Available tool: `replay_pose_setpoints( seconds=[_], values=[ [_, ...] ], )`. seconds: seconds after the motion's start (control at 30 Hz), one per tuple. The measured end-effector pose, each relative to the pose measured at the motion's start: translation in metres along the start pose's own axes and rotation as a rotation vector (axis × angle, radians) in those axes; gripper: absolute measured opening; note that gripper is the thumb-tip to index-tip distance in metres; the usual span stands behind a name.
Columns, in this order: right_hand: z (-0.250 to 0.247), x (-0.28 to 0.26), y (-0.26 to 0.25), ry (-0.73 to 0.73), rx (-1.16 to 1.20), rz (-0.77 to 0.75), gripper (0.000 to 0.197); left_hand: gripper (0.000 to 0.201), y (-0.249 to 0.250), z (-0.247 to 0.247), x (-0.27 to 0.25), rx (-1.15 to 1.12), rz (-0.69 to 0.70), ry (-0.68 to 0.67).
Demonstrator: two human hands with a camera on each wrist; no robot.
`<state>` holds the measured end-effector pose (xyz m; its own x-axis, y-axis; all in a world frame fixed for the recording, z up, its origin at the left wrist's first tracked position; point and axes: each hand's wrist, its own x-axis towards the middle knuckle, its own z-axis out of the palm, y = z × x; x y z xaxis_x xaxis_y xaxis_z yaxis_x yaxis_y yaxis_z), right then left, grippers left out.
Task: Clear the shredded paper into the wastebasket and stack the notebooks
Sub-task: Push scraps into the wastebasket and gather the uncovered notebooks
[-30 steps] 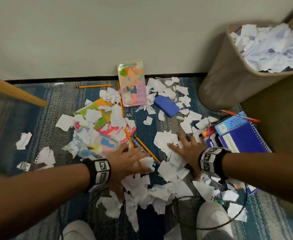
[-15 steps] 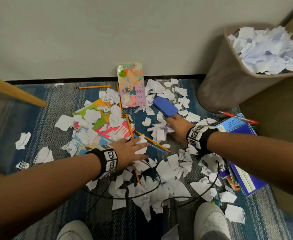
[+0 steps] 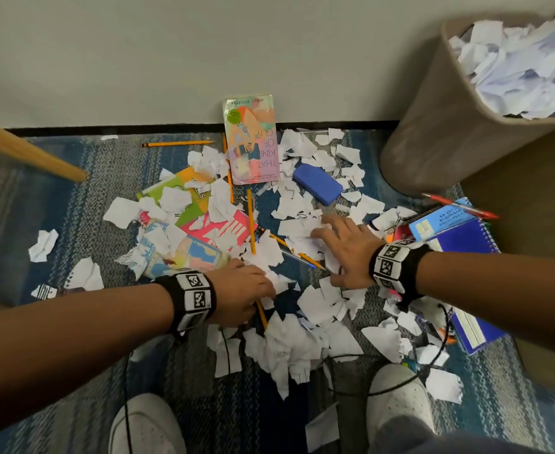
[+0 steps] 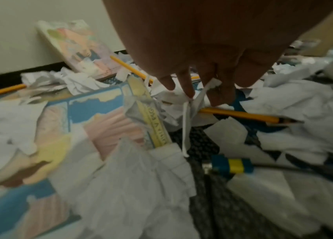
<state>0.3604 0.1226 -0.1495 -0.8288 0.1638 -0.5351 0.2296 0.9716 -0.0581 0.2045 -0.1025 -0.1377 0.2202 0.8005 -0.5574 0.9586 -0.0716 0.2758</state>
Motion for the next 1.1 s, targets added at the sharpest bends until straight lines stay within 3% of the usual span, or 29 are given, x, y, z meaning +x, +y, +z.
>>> replay_pose_setpoints(
  seconds=[0.1,0.2,0.27,0.33,0.43,0.53,0.63,0.7,0.87,1.0,1.1],
  values=[
    [0.003,0.005,0.000,-0.056,0.049,0.034,0.102,0.033,-0.003,0.001,-0.009,0.037,0.069,-0.096],
    [-0.006,0.016,0.007,-0.089,0.035,0.022,0.086,0.029,-0.001,0.001,-0.016,0.021,-0.033,-0.283],
    [-0.015,0.022,0.011,-0.037,0.029,0.024,0.077,0.020,-0.003,0.001,-0.014,0.057,-0.081,-0.202],
    [-0.019,0.030,0.013,0.028,0.027,0.031,0.083,0.022,-0.006,0.002,-0.007,0.049,-0.168,-0.033],
    [-0.019,0.043,0.010,0.037,0.012,0.006,0.104,0.060,-0.010,0.003,0.007,-0.070,-0.312,0.131],
    [-0.014,0.051,-0.001,-0.053,-0.080,-0.018,0.116,0.115,-0.006,0.006,0.023,0.022,-0.308,0.062],
    [-0.005,0.046,-0.010,-0.103,-0.144,0.009,0.115,0.128,-0.002,0.011,0.035,0.118,-0.354,0.007],
    [-0.001,0.038,-0.007,-0.072,-0.087,0.037,0.103,0.112,-0.001,0.007,0.036,0.122,-0.369,0.007],
    [0.010,0.015,0.015,-0.065,0.047,0.050,0.044,0.046,-0.011,-0.001,0.029,0.079,-0.244,0.008],
    [0.013,0.004,0.027,-0.050,0.148,0.024,0.025,0.034,-0.023,-0.001,0.022,0.032,-0.211,0.076],
    [0.000,-0.001,0.030,0.012,0.172,0.043,0.014,0.029,-0.030,-0.012,0.019,-0.064,-0.258,0.245]
  ],
)
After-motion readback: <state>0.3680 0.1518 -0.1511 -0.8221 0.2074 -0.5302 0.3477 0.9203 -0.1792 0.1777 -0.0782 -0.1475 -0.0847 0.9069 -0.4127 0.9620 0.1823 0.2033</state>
